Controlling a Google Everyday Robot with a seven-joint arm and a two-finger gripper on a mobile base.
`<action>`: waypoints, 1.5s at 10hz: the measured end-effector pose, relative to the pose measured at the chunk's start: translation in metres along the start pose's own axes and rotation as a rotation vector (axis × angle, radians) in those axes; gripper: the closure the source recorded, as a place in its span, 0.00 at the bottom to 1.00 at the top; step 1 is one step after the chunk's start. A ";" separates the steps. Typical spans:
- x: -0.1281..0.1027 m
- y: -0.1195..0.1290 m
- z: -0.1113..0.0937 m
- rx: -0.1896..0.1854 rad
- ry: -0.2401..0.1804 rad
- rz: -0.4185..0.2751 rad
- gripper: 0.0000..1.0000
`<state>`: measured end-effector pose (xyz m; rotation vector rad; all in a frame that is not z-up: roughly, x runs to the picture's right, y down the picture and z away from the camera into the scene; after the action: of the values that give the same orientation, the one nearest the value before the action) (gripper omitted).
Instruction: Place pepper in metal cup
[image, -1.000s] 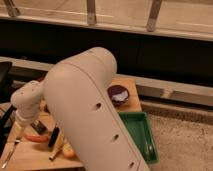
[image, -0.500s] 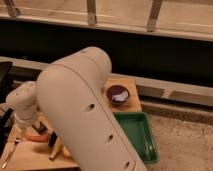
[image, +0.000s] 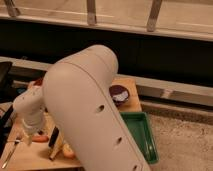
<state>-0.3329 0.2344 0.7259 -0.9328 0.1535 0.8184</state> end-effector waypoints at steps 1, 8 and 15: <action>0.006 -0.004 -0.001 0.010 0.010 0.020 0.38; 0.002 -0.020 0.003 0.046 0.035 0.031 0.38; -0.033 -0.006 0.018 0.050 0.061 -0.068 0.38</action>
<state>-0.3556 0.2278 0.7555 -0.9120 0.1935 0.7209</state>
